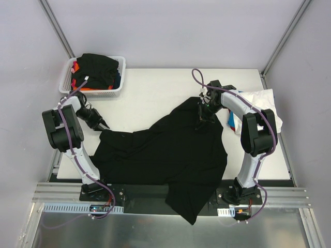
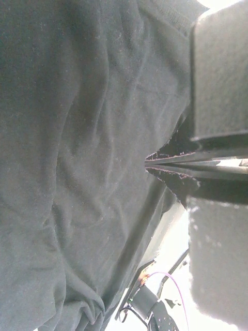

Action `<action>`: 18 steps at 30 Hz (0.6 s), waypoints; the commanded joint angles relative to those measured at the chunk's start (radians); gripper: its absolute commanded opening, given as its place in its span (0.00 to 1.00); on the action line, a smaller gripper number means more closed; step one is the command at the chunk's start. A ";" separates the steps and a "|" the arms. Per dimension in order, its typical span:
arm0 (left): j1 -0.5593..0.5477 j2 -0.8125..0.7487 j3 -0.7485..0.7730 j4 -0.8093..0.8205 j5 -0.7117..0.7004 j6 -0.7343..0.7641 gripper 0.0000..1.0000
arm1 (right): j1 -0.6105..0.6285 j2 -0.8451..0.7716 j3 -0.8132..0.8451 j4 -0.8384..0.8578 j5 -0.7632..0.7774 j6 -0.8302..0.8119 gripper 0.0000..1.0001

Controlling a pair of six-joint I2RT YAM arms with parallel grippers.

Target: Fold and stack the t-shirts

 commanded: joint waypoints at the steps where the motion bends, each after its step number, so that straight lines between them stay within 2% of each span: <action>1: -0.001 -0.062 -0.042 -0.004 0.039 0.015 0.27 | 0.006 -0.066 0.020 -0.024 0.009 -0.014 0.03; 6: -0.006 -0.107 -0.091 0.010 0.037 0.007 0.25 | 0.009 -0.063 0.029 -0.025 0.009 -0.012 0.03; 8: -0.006 -0.122 -0.102 0.013 0.028 0.004 0.06 | 0.013 -0.060 0.031 -0.024 0.010 -0.012 0.03; 9: -0.006 -0.137 -0.102 0.013 0.013 0.000 0.00 | 0.014 -0.058 0.031 -0.025 0.012 -0.010 0.03; 18: -0.006 -0.225 0.013 0.010 -0.078 -0.082 0.00 | 0.028 -0.057 0.024 -0.021 0.017 -0.007 0.03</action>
